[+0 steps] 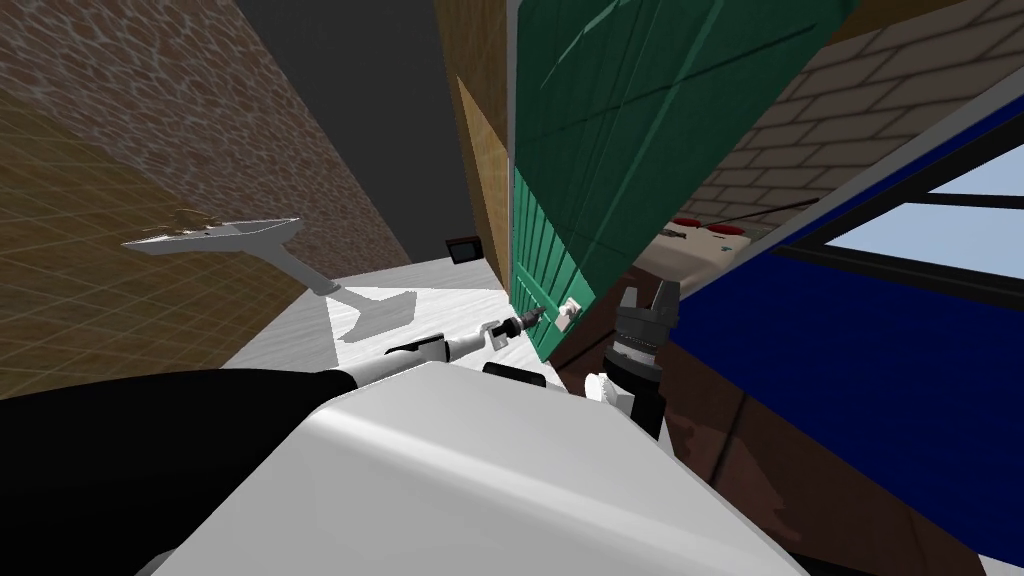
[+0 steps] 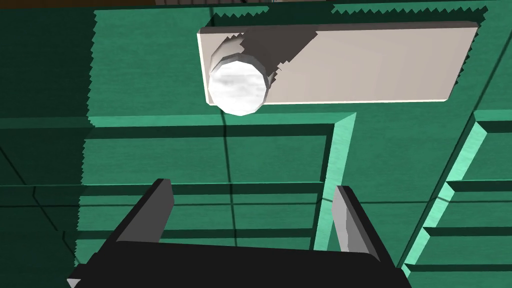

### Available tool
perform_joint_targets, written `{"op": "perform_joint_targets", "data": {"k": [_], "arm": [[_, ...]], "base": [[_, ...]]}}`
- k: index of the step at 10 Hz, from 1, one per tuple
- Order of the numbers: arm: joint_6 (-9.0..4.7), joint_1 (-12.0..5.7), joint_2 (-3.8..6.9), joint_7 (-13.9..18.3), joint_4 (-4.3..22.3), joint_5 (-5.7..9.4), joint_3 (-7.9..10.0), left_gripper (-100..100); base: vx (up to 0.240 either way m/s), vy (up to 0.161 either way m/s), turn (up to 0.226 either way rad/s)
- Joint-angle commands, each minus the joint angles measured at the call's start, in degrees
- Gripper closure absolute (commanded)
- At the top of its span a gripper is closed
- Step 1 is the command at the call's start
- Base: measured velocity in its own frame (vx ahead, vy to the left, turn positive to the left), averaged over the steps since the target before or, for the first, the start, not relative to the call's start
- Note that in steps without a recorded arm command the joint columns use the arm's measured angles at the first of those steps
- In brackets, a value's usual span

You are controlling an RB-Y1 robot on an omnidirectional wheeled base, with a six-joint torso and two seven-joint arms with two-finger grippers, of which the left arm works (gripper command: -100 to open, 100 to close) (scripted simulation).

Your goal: Pull the door open

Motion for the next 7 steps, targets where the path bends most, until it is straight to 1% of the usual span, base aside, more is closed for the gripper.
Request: {"op": "perform_joint_targets", "data": {"k": [1, 5, 7], "arm": [[-0.76, -0.76, 0.26, 1.08, 0.49, 0.12, -0.33, -100], [-2.14, -2.16, 0.68, 3.21, 0.83, 0.39, -1.14, -100], [-2.66, -2.68, 0.72, 4.01, 0.9, 0.5, -1.45, -100]], "base": [[0.044, -0.202, 0.039], [0.044, -0.195, 0.051], [0.06, -0.186, 0.036]]}}
